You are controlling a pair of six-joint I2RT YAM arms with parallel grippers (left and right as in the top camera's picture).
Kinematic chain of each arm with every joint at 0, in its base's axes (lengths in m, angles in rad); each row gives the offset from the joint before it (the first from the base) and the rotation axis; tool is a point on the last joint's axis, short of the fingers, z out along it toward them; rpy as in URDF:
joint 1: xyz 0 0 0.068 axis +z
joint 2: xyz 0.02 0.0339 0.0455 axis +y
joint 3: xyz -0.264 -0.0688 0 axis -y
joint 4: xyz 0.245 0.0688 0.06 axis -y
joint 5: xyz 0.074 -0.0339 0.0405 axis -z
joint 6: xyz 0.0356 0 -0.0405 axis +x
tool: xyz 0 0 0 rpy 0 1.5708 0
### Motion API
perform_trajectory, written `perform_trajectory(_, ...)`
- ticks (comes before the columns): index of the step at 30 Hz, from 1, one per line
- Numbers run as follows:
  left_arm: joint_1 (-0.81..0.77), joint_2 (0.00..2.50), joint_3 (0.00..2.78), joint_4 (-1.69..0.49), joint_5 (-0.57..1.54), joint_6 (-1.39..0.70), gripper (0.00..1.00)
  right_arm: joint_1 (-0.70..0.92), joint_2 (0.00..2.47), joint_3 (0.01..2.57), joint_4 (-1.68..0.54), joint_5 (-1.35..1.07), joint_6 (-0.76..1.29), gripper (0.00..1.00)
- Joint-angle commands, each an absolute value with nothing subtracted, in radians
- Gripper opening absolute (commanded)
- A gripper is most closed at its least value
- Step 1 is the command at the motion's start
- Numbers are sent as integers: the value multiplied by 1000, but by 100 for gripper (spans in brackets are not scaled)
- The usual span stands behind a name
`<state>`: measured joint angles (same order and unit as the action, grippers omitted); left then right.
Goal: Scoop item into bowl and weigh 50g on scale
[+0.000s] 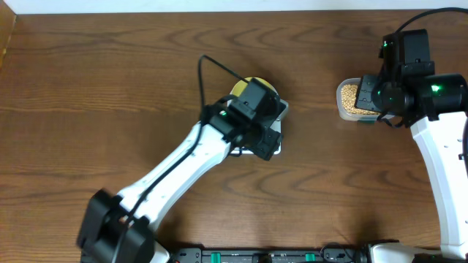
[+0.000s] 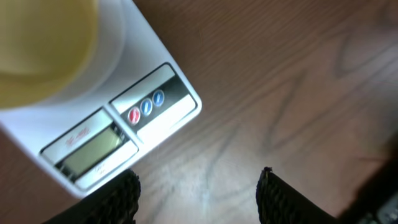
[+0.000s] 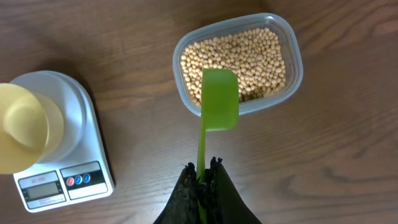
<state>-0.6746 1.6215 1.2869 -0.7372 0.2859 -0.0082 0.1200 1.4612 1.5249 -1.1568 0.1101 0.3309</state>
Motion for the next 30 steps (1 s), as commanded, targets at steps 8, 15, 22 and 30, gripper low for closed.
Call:
perform_trajectory(8, -681, 1861, 1280, -619, 282, 15, 63, 118, 1453, 1543, -1175, 149, 320, 1)
perform_trajectory(15, -682, 1933, 1280, -581, 238, 19, 63, 118, 1453, 1543, -1187, 165, 316, 1)
perform_trajectory(22, -682, 1947, 1279, -570, 217, 19, 63, 118, 1453, 1543, -1187, 171, 312, 1)
perform_trajectory(30, -682, 1947, 1265, -566, 197, 19, 63, 118, 1453, 1543, -1187, 182, 312, 1)
